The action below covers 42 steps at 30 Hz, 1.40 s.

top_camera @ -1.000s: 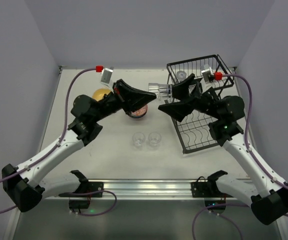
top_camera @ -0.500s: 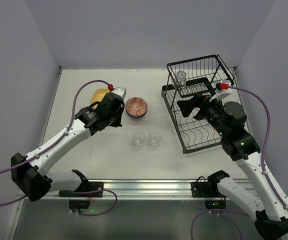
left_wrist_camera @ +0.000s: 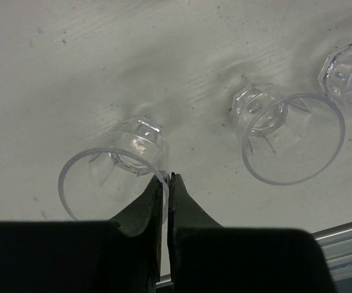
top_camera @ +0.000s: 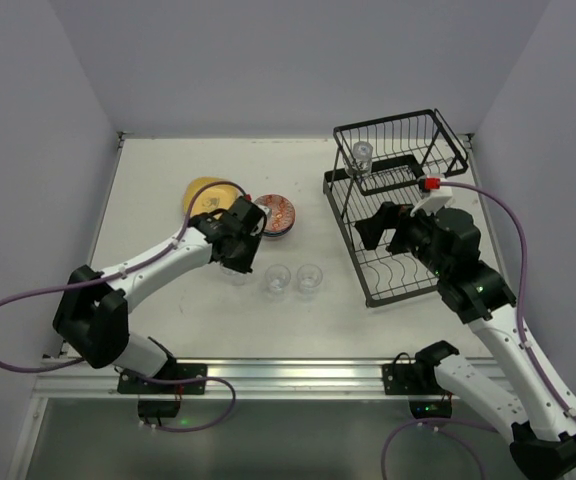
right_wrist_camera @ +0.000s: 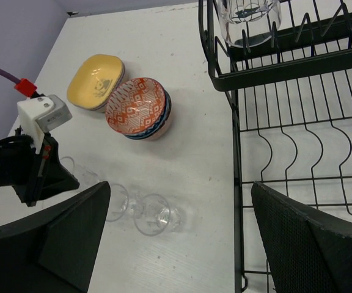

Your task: Unload the mixed dishes from the dish rack

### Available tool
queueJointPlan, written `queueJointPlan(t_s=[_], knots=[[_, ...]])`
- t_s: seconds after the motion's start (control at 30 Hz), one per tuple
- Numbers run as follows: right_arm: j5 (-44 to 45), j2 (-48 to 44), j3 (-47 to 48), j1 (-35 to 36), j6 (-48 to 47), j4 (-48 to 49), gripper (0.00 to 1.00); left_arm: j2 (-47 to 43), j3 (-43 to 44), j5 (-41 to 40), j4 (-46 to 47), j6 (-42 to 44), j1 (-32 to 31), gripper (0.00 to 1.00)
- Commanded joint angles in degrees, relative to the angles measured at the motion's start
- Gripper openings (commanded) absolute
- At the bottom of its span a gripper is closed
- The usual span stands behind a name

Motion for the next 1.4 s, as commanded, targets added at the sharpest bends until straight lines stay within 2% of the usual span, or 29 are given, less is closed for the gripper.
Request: queueJointPlan(t_s=[0.0, 0.3, 0.6, 0.63, 0.7, 0.8, 0.87, 0.97, 1.0, 1.07, 1.2, 1.27, 1.3, 1.37], knots=[[1.0, -0.7, -0.4, 0.0, -1.7, -0.7, 0.99, 2.1, -0.2, 2.4, 2.5, 1.8, -0.7, 0.0], [-0.7, -0.6, -0.3, 0.0, -2.4, -0.8, 0.99, 4.8, -0.5, 2.7, 4.6, 0.2, -4.1, 0.0], [-2.0, -1.4, -0.2, 0.0, -2.6, -0.8, 0.99, 5.8, -1.6, -0.8, 4.4, -1.1, -5.6, 0.01], [-2.1, -1.5, -0.1, 0.0, -2.6, -0.8, 0.99, 5.7, -1.5, -0.9, 4.4, -1.1, -5.6, 0.04], [-2.3, -1.6, -0.1, 0.0, -2.7, -0.8, 0.99, 5.6, -1.4, -1.4, 4.2, -1.6, -5.6, 0.19], [-2.3, -1.6, 0.1, 0.0, -2.7, -1.0, 0.99, 4.4, -0.7, -2.0, 3.6, -2.1, -5.6, 0.3], [-2.2, -1.3, 0.3, 0.0, -2.8, -1.2, 0.99, 2.6, 0.5, -2.7, 3.1, -2.4, -5.6, 0.32], [-4.5, 0.2, 1.2, 0.0, -2.6, -1.5, 0.99, -0.9, 2.5, -5.1, 1.6, -2.8, -5.6, 0.46], [-4.6, 0.5, 1.4, 0.0, -2.3, -1.5, 0.99, -2.7, 3.1, -5.9, 1.0, -3.1, -5.6, 0.53], [-3.2, 1.2, 2.4, -0.1, -1.7, -1.4, 0.99, -4.3, 5.1, -8.6, -0.5, -3.3, -5.6, 0.61], [0.6, 4.2, 6.3, -1.1, 0.4, -2.9, 0.99, -9.7, 7.4, -14.1, -2.2, -3.4, -5.1, 0.87], [1.8, 6.3, 11.0, -3.9, 1.2, -5.9, 0.99, -12.1, 7.4, -18.0, -1.2, -3.3, -3.1, 1.0], [0.9, 7.4, 12.8, -5.5, 2.1, -6.8, 0.99, -14.8, 6.5, -18.3, -0.5, -2.4, -1.6, 1.0], [-6.8, 10.8, 17.6, -11.0, 2.2, -8.7, 0.99, -17.7, 5.0, -17.7, 2.3, -1.3, 5.6, 1.0]])
